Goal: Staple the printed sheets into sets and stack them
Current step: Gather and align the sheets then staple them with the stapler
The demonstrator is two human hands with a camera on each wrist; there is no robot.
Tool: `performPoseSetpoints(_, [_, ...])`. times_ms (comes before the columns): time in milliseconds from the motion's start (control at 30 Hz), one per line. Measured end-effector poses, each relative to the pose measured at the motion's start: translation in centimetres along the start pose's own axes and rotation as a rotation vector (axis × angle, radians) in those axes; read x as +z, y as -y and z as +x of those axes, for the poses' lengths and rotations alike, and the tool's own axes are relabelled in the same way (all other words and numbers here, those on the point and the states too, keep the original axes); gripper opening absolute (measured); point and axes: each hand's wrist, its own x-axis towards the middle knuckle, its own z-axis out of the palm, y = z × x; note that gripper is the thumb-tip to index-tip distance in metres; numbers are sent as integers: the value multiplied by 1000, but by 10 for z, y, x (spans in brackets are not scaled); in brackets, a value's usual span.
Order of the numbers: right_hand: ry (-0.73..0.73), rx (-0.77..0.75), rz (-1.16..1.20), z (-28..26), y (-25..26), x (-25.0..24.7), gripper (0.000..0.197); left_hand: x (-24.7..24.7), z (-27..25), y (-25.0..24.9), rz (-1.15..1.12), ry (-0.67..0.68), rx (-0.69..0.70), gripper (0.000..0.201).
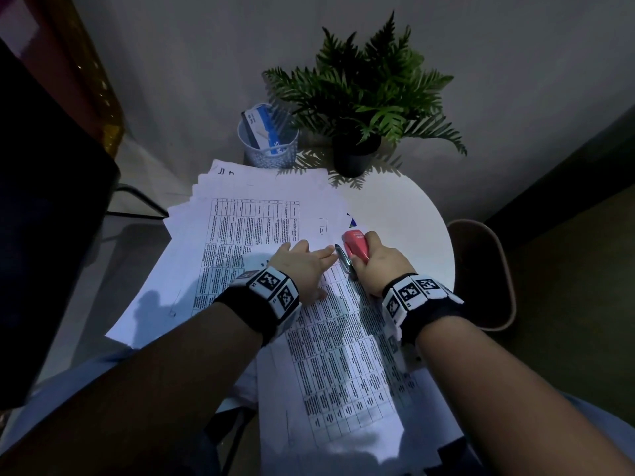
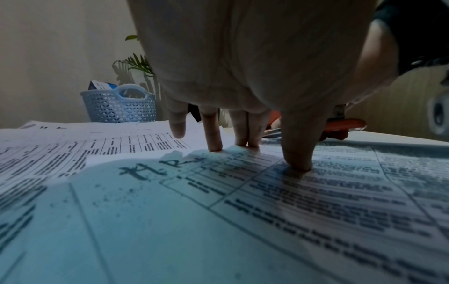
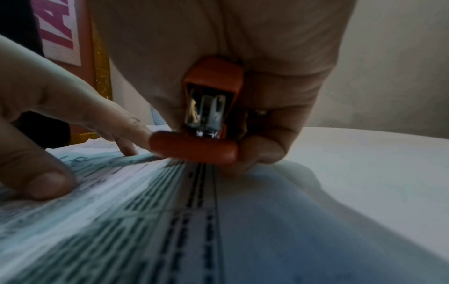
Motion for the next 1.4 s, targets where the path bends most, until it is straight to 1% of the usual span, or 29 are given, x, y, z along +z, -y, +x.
performPoseSetpoints(433, [41, 51, 93, 1, -4, -2, 36, -1, 1, -1, 0, 6, 1, 75])
performPoseSetpoints(500, [42, 54, 83, -2, -9, -5, 35, -2, 1, 0, -47, -39, 15, 67])
performPoseSetpoints(567, [30, 86, 84, -4, -16, -10, 33, -2, 0, 5, -158, -124, 8, 52])
performPoseSetpoints(633, [-1, 147, 84, -5, -26, -16, 33, -1, 2, 11, -218, -198, -56, 43])
performPoseSetpoints(667, [-18, 174, 72, -5, -31, -19, 33, 0, 3, 13, -223, -218, -104, 44])
performPoseSetpoints(733, [-48, 213, 38, -4, -39, -24, 34, 0, 4, 16, -262, -207, -222, 58])
performPoseSetpoints(800, [-55, 233, 8, -4, -43, -26, 35, -3, 6, 18, -318, -160, -322, 73])
performPoseSetpoints(867, [-40, 259, -17, -6, -42, -28, 38, -7, 7, 20, -339, -102, -384, 79])
performPoseSetpoints(933, [-54, 279, -75, -11, -37, -30, 49, -10, 5, 22, -359, -52, -400, 75])
performPoseSetpoints(1000, [-182, 238, -123, -19, -28, -34, 56, -14, -1, 21, -408, -52, -358, 63])
performPoseSetpoints(1033, [-261, 184, -105, -21, -23, -36, 52, -14, -4, 20, -482, -73, -335, 57])
performPoseSetpoints(1067, [-315, 122, -51, -26, -16, -38, 43, -16, -10, 19, -573, -112, -315, 53])
performPoseSetpoints(1100, [-328, 66, 35, -30, -9, -39, 31, -18, -15, 18, -661, -162, -302, 52])
performPoseSetpoints(1167, [-257, 13, 267, -40, 5, -41, 13, -22, -29, 16, -814, -266, -264, 50])
performPoseSetpoints(1233, [-180, 13, 472, -50, 17, -40, 11, -25, -41, 13, -910, -331, -188, 40])
performPoseSetpoints(1300, [-160, 39, 605, -60, 28, -40, 12, -29, -56, 9, -998, -377, -139, 30])
performPoseSetpoints(1400, [-158, 71, 784, -75, 40, -45, 18, -32, -75, 0, -1036, -438, -122, 31])
